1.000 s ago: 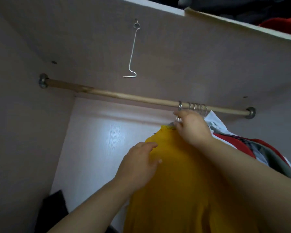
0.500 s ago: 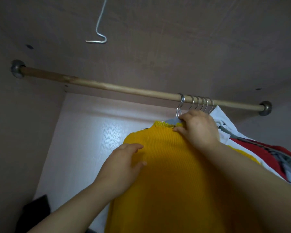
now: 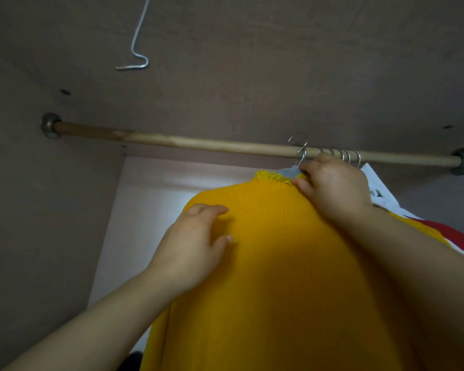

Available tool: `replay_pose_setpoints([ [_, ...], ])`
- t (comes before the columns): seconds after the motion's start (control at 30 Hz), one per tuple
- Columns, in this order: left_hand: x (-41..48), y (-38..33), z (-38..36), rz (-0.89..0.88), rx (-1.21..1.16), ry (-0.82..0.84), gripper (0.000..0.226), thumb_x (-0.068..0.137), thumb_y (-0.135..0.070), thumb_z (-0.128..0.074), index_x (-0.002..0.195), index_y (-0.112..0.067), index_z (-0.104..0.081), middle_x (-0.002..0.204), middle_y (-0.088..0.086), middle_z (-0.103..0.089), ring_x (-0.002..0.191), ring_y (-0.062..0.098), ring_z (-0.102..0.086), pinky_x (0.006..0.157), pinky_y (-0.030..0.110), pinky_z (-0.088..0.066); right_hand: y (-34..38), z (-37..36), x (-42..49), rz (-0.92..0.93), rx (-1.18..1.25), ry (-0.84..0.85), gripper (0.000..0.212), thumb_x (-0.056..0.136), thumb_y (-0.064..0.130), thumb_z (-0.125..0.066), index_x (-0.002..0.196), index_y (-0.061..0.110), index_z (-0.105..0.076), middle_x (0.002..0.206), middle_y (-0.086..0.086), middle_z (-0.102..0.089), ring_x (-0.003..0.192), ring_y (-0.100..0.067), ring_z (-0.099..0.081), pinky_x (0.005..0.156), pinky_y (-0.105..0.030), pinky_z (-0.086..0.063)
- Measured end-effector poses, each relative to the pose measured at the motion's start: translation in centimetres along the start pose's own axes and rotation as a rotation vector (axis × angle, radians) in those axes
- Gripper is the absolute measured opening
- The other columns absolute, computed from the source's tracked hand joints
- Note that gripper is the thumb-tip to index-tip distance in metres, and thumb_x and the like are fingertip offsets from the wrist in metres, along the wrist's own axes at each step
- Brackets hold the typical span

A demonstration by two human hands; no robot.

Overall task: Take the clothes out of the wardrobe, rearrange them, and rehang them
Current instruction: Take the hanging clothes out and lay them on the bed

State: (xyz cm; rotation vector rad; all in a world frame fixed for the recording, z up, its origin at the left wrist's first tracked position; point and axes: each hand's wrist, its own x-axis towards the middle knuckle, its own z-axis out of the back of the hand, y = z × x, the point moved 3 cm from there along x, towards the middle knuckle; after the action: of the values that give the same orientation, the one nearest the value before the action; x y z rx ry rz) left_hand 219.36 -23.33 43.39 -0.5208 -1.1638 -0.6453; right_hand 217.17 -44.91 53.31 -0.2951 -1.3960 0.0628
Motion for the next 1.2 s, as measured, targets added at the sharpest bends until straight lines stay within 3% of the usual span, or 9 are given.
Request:
replay_pose_setpoints([
  [0.13,0.6,0.5,1.2,0.047,0.018,-0.050,0.050,0.086,-0.030,-0.061,0.133,-0.023,-0.046,0.134,-0.001,-0.046,0.121,0.018,-0.044,0.098,0.023,-0.030,-0.7,0.9,1.0,-0.093,0.037,0.007,0.032,0.092,0.037,-0.049,0.114,0.018,-0.061,0.114,-0.009,-0.055,0.104,-0.032,-0.053,0.071,-0.034,-0.041],
  [0.4,1.3,-0.2,0.8,0.080,0.033,-0.048,0.051,0.086,-0.033,-0.060,0.134,-0.023,-0.045,0.135,0.000,-0.044,0.125,0.019,-0.041,0.102,0.027,-0.031,-0.3,1.6,1.8,-0.054,0.101,0.022,0.028,0.089,0.035,-0.053,0.110,0.018,-0.062,0.109,-0.007,-0.057,0.101,-0.030,-0.055,0.078,-0.037,-0.043],
  [0.53,1.4,-0.9,0.1,0.069,0.027,-0.020,0.058,0.080,-0.046,-0.049,0.133,-0.023,-0.046,0.132,0.000,-0.046,0.123,0.018,-0.043,0.101,0.027,-0.032,1.1,1.5,-0.1,0.002,0.114,0.068,0.028,0.090,0.035,-0.050,0.111,0.020,-0.061,0.112,-0.006,-0.057,0.101,-0.029,-0.057,0.073,-0.033,-0.045],
  [0.63,1.8,-1.0,-0.7,0.105,-0.007,-0.006,0.050,0.087,-0.034,-0.058,0.133,-0.023,-0.045,0.133,-0.001,-0.045,0.120,0.018,-0.045,0.100,0.027,-0.033,1.8,0.8,-1.0,0.029,0.076,0.091,0.026,0.092,0.032,-0.047,0.111,0.020,-0.060,0.111,-0.005,-0.057,0.100,-0.029,-0.057,0.066,-0.030,-0.035],
  [0.77,3.3,-1.4,-1.8,0.117,-0.020,0.018,0.048,0.090,-0.030,-0.055,0.135,-0.022,-0.043,0.138,-0.001,-0.043,0.123,0.017,-0.043,0.101,0.027,-0.032,2.1,0.8,-0.8,-0.006,0.082,0.111,0.023,0.091,0.031,-0.048,0.103,0.019,-0.064,0.104,-0.006,-0.061,0.097,-0.029,-0.058,0.064,-0.028,-0.033],
  [0.93,6.3,-2.8,-3.2,0.090,-0.054,0.049,0.049,0.094,-0.030,-0.048,0.140,-0.021,-0.036,0.144,0.000,-0.039,0.132,0.017,-0.034,0.106,0.028,-0.027,0.8,1.4,0.9,-0.217,0.248,0.109,0.018,0.088,0.029,-0.053,0.094,0.021,-0.068,0.097,-0.005,-0.065,0.093,-0.028,-0.058,0.065,-0.027,-0.036],
  [1.2,8.8,-3.7,-5.5,0.085,-0.098,0.135,0.046,0.098,-0.026,-0.039,0.143,-0.018,-0.032,0.148,0.003,-0.034,0.135,0.021,-0.031,0.108,0.030,-0.028,-0.2,-0.3,4.8,-0.450,0.347,0.157,0.026,0.082,0.037,-0.065,0.086,0.011,-0.066,0.076,-0.006,-0.051,0.075,-0.027,-0.051,0.059,-0.026,-0.033],
])
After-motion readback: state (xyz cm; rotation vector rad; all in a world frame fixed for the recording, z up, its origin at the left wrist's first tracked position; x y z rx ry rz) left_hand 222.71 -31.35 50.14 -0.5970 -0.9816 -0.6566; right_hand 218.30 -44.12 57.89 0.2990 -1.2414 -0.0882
